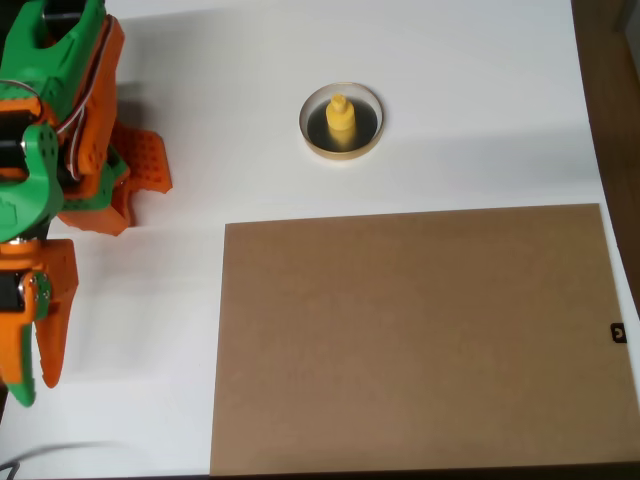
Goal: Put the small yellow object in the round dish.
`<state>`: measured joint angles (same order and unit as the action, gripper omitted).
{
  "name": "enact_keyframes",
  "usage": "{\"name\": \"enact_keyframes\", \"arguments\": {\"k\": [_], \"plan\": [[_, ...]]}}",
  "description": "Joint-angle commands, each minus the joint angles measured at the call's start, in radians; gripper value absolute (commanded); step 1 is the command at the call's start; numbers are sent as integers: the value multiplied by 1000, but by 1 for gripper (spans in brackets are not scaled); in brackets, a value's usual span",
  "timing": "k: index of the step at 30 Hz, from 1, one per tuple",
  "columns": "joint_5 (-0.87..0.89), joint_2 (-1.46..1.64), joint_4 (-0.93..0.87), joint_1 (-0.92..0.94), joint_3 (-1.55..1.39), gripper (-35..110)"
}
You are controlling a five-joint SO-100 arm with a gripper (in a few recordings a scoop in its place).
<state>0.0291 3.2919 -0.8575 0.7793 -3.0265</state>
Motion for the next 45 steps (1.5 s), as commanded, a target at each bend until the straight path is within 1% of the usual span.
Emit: {"name": "enact_keyframes", "arguments": {"k": [1,5,12,20,25,45], "plan": [[15,35,23,21,-9,4],[-5,35,21,9,-9,0],[-63,35,26,-38,-12,0],[6,35,48,17,-18,0],[6,35,74,17,-28,1],[-8,35,74,6,-28,0]]}}
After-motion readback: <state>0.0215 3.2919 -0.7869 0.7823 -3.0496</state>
